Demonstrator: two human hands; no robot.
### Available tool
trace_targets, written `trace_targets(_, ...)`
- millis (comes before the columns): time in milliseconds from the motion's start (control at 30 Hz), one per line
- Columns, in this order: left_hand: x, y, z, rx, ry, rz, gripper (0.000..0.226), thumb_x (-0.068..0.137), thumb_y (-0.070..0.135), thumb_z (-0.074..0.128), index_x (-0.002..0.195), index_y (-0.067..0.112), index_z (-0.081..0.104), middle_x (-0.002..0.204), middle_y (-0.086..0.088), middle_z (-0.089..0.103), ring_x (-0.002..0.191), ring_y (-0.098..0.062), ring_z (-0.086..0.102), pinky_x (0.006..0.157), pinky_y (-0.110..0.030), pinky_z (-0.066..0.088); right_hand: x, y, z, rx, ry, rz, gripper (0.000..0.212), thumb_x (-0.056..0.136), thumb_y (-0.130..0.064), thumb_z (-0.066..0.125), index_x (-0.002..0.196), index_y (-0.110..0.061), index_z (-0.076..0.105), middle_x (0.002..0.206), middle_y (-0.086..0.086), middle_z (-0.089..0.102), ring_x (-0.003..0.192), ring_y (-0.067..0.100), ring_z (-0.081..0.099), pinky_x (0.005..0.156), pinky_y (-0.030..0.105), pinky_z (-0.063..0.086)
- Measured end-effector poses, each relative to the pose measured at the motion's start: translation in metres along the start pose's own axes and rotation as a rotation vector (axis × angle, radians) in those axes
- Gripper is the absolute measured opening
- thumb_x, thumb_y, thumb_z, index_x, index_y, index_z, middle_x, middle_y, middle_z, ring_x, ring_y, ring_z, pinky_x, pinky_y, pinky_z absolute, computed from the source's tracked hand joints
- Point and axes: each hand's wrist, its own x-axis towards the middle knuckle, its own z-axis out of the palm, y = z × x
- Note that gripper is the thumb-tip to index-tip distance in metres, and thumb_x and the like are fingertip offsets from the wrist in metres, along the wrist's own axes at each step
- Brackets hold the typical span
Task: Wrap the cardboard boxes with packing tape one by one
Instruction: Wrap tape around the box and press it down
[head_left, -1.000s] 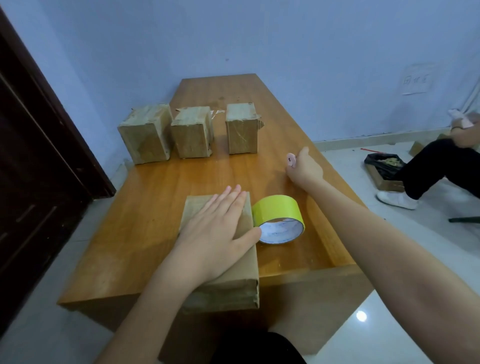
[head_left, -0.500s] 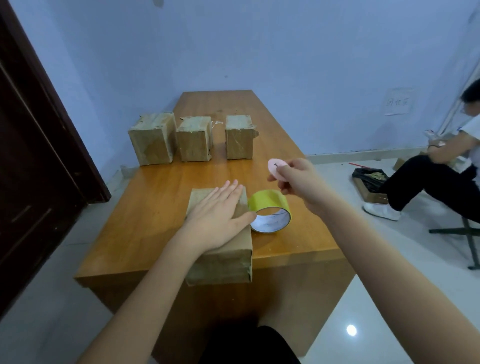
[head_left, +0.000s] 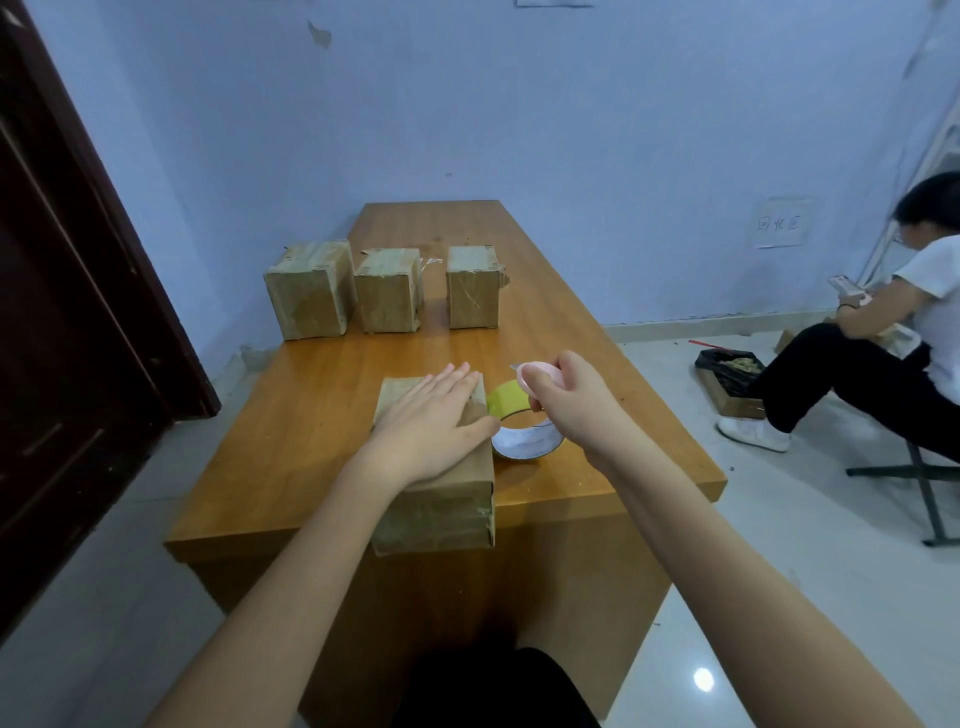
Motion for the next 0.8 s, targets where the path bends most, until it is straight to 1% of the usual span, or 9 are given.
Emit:
trace_targets(167, 0.000, -0.001, 0.002, 0.006, 0.007, -0.009, 0.070, 0.093, 0.057, 0.032, 0.150, 0.023, 0.010, 0.157, 0.005, 0.006, 0.143, -0.008, 0.004, 0.114, -0.028, 0.003, -0.004, 0.000, 0.008, 0.026, 0.042, 0.009, 0.022, 0.094, -0.028, 0.049, 0.083, -0.010, 0.044, 0.082, 0.008, 0.049, 0.075, 0.019, 0.048, 0.062, 0.031, 0.038)
trace_targets(300, 0.000, -0.001, 0.002, 0.003, 0.012, 0.000, 0.070, 0.093, 0.058, 0.032, 0.150, 0.023, 0.011, 0.157, 0.005, 0.006, 0.143, -0.008, 0.004, 0.114, -0.028, 0.003, -0.012, -0.001, 0.010, 0.143, 0.057, 0.014, 0.021, 0.096, -0.030, 0.047, 0.084, -0.012, 0.046, 0.080, 0.002, 0.048, 0.071, 0.014, 0.046, 0.058, 0.024, 0.037)
trace_targets(433, -0.002, 0.000, 0.000, 0.004, 0.010, 0.005, 0.069, 0.094, 0.057, 0.032, 0.150, 0.022, 0.011, 0.157, 0.005, 0.006, 0.143, -0.008, 0.003, 0.115, -0.028, 0.003, -0.017, -0.004, 0.008, 0.152, -0.058, 0.032, 0.019, 0.099, -0.028, 0.042, 0.111, -0.016, 0.050, 0.088, 0.004, 0.060, 0.058, 0.008, 0.047, 0.046, 0.019, 0.037)
trace_targets(500, -0.002, 0.001, 0.000, 0.001, 0.007, -0.001, 0.069, 0.094, 0.057, 0.031, 0.150, 0.023, 0.011, 0.157, 0.005, 0.006, 0.143, -0.008, 0.003, 0.116, -0.029, 0.003, -0.018, -0.004, 0.009, 0.096, -0.054, -0.010, 0.032, 0.099, -0.025, 0.047, 0.129, -0.019, 0.045, 0.096, 0.007, 0.065, 0.050, 0.003, 0.051, 0.042, 0.014, 0.038)
trace_targets(567, -0.003, 0.002, -0.001, -0.003, 0.005, -0.006, 0.069, 0.094, 0.057, 0.031, 0.150, 0.023, 0.011, 0.157, 0.005, 0.006, 0.143, -0.008, 0.003, 0.116, -0.029, 0.003, -0.020, -0.002, 0.010, 0.095, -0.028, -0.020, 0.040, 0.097, -0.025, 0.053, 0.134, -0.019, 0.041, 0.102, 0.009, 0.067, 0.046, -0.002, 0.053, 0.042, 0.011, 0.039)
trace_targets(633, -0.003, 0.002, -0.001, 0.000, 0.007, -0.007, 0.069, 0.094, 0.058, 0.031, 0.150, 0.023, 0.011, 0.157, 0.005, 0.006, 0.143, -0.008, 0.003, 0.115, -0.028, 0.003, -0.019, 0.000, 0.012, 0.075, 0.006, -0.024, 0.030, 0.095, -0.025, 0.055, 0.122, -0.016, 0.045, 0.097, 0.009, 0.069, 0.054, -0.002, 0.059, 0.044, 0.014, 0.043)
trace_targets(667, -0.003, 0.002, -0.001, 0.001, 0.008, -0.007, 0.069, 0.094, 0.058, 0.031, 0.150, 0.023, 0.011, 0.157, 0.005, 0.006, 0.143, -0.008, 0.003, 0.115, -0.027, 0.003, -0.018, 0.000, 0.012, 0.032, 0.019, -0.033, 0.027, 0.095, -0.026, 0.056, 0.119, -0.016, 0.048, 0.093, 0.007, 0.070, 0.062, 0.002, 0.063, 0.048, 0.019, 0.047)
trace_targets(733, -0.003, 0.002, -0.002, -0.004, 0.006, -0.005, 0.069, 0.094, 0.057, 0.032, 0.150, 0.023, 0.011, 0.158, 0.005, 0.006, 0.143, -0.007, 0.003, 0.114, -0.027, 0.003, -0.015, -0.001, 0.013, -0.046, 0.030, -0.040, 0.027, 0.096, -0.028, 0.053, 0.121, -0.019, 0.053, 0.089, 0.005, 0.071, 0.073, 0.013, 0.065, 0.056, 0.027, 0.050)
trace_targets(800, -0.003, 0.002, -0.001, -0.009, 0.005, -0.005, 0.069, 0.094, 0.057, 0.032, 0.150, 0.023, 0.011, 0.158, 0.005, 0.006, 0.143, -0.007, 0.003, 0.114, -0.026, 0.002, -0.012, -0.004, 0.015, -0.079, 0.034, -0.025, 0.029, 0.096, -0.027, 0.050, 0.124, -0.020, 0.055, 0.088, 0.004, 0.071, 0.074, 0.013, 0.066, 0.058, 0.029, 0.052)
